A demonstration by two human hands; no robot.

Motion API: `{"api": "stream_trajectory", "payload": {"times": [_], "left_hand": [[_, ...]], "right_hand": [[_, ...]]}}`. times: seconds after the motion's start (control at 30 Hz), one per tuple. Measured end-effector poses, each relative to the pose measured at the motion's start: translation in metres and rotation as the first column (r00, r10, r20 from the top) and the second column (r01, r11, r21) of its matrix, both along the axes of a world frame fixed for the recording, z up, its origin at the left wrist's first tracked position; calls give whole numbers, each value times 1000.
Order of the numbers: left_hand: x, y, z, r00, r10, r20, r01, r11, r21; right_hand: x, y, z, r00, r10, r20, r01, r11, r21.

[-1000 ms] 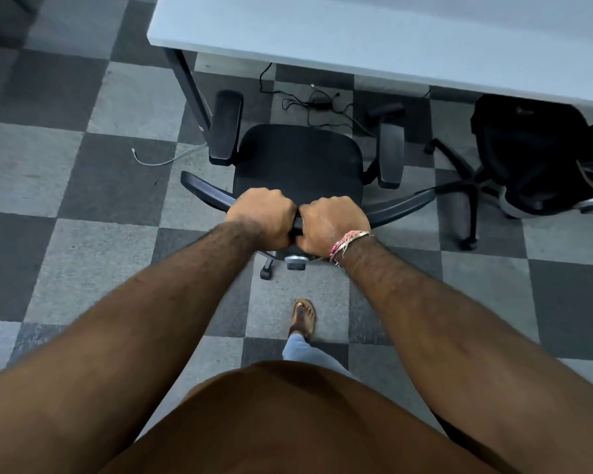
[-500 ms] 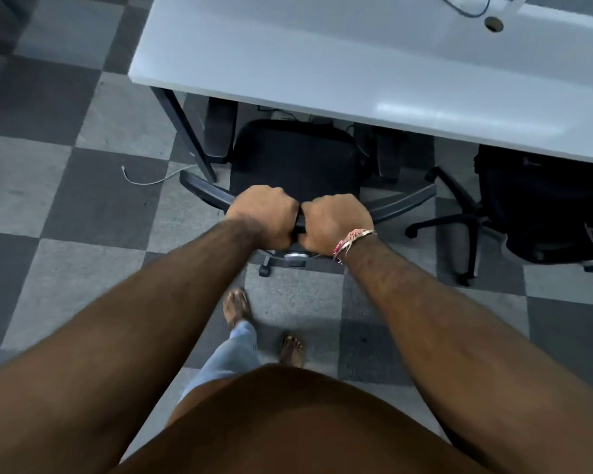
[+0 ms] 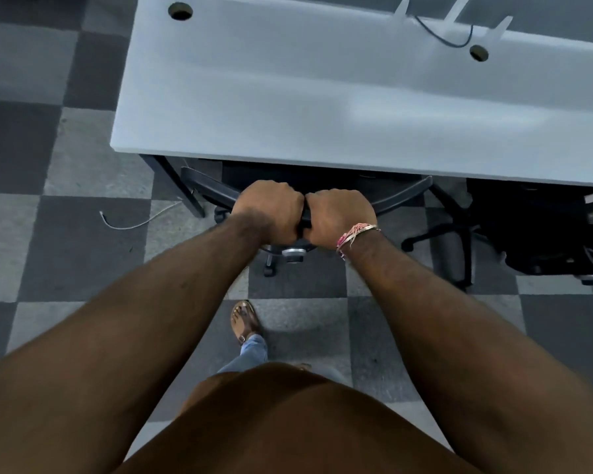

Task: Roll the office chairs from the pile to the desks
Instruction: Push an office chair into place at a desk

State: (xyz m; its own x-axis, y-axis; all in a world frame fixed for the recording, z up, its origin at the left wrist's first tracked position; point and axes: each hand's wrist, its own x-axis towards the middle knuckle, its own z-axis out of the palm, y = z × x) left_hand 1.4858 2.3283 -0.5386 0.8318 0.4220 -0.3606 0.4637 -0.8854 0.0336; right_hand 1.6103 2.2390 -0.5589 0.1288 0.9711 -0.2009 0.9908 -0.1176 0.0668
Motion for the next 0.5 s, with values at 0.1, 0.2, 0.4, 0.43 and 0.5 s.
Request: {"api": "stream_trajectory", "payload": {"times": [0.1,0.2,0.4,0.43,0.5], "left_hand": [[4,32,-2,1000,-28,-2,28,1000,2],[10,56,-3,999,-36,0,36,999,-13],[15,84,-12,998,-64,20,64,998,-3],[17,84,-14,997,-74,17,74,997,2],[16,85,-15,996,-86,10,86,996,11]], "right_hand": [[3,29,-4,1000,-21,-13,21,1000,-2],[9,51,-5,1000,-17,-11,17,1000,10],[14,74,-13,999,23,-26,-21,998,67],[15,74,-16,1000,21,-16,-20,997,69],[16,74,-19,1000,30,1,-30,997,75]]}}
